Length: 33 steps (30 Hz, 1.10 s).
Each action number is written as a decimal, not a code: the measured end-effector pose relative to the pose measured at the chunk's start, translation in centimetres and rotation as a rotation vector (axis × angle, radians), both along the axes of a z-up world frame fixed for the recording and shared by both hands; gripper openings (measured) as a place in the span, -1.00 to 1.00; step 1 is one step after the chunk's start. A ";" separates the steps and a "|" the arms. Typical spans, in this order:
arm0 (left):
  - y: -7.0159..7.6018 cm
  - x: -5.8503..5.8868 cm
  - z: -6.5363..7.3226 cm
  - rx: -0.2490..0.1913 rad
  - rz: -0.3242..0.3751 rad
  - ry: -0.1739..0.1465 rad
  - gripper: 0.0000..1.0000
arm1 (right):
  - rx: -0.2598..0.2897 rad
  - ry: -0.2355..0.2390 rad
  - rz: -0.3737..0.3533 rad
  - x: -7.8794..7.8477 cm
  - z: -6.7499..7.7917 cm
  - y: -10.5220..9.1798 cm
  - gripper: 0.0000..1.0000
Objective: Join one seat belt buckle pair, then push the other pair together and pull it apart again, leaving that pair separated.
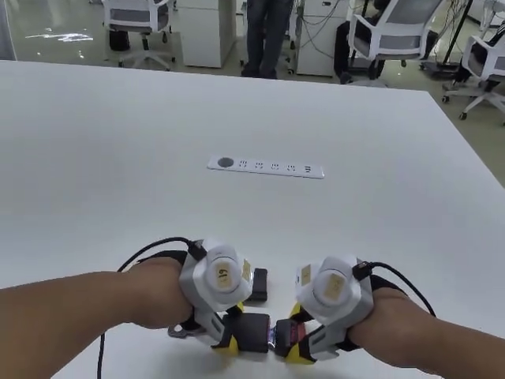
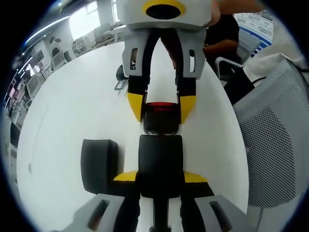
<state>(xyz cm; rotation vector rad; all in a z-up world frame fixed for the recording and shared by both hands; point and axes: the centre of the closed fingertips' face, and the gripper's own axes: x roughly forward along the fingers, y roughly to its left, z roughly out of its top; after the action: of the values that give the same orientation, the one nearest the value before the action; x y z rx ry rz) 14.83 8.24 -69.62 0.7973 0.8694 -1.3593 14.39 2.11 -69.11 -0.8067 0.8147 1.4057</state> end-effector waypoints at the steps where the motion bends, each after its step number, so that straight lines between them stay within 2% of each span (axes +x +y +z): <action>1: 0.0 0.0 0.0 -0.002 0.003 0.002 -0.38 | 0.001 0.000 -0.001 0.1 0.0 0.0 -0.40; 6: -0.1 -0.1 0.1 -0.010 -0.002 0.005 -0.38 | 0.004 0.010 -0.007 0.3 -0.1 0.0 -0.40; 22: -0.2 0.2 0.1 0.016 -0.016 0.014 -0.37 | 0.004 0.020 -0.010 0.7 -0.4 -0.2 -0.38; 33: -0.3 0.1 0.1 0.020 -0.011 0.009 -0.36 | -0.003 0.020 -0.014 0.7 -0.2 -0.3 -0.36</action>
<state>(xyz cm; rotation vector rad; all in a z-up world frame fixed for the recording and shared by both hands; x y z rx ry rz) 14.93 7.94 -69.48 0.8136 0.8879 -1.3663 15.12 1.79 -69.36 -0.7888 0.8369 1.4027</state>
